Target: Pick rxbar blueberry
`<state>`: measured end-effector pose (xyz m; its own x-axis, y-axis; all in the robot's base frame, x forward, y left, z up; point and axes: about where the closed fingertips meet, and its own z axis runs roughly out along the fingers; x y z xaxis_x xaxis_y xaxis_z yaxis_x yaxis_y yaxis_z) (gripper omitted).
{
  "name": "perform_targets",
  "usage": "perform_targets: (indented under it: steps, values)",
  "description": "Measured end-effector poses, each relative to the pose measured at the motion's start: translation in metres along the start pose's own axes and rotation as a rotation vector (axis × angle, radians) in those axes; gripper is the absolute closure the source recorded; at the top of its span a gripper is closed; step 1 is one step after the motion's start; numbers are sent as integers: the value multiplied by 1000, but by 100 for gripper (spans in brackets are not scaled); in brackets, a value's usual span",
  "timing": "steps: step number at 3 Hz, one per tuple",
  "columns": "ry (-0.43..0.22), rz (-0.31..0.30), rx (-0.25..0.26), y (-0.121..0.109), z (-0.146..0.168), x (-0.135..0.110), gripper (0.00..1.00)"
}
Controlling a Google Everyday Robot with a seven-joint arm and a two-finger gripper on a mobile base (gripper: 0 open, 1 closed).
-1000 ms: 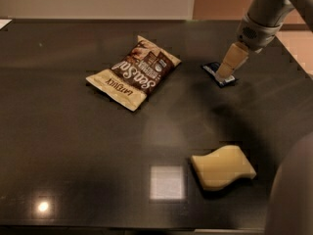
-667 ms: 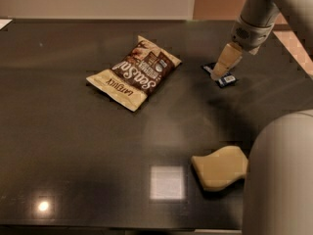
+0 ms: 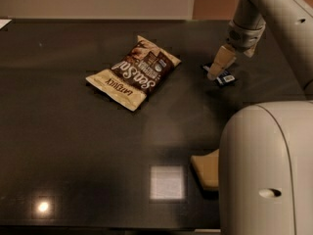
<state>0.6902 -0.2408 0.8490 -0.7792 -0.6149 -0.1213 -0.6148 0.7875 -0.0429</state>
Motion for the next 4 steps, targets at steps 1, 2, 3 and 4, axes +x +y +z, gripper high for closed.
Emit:
perform_targets:
  steps: [1,2,3,4]
  values:
    - [6,-2,-15,-1,12,-8,0]
    - [20,-15,-27,0,23,-14,17]
    - [24,-31,-32,3,26,-20,40]
    - [16,-43,-30,5,23,-23,64]
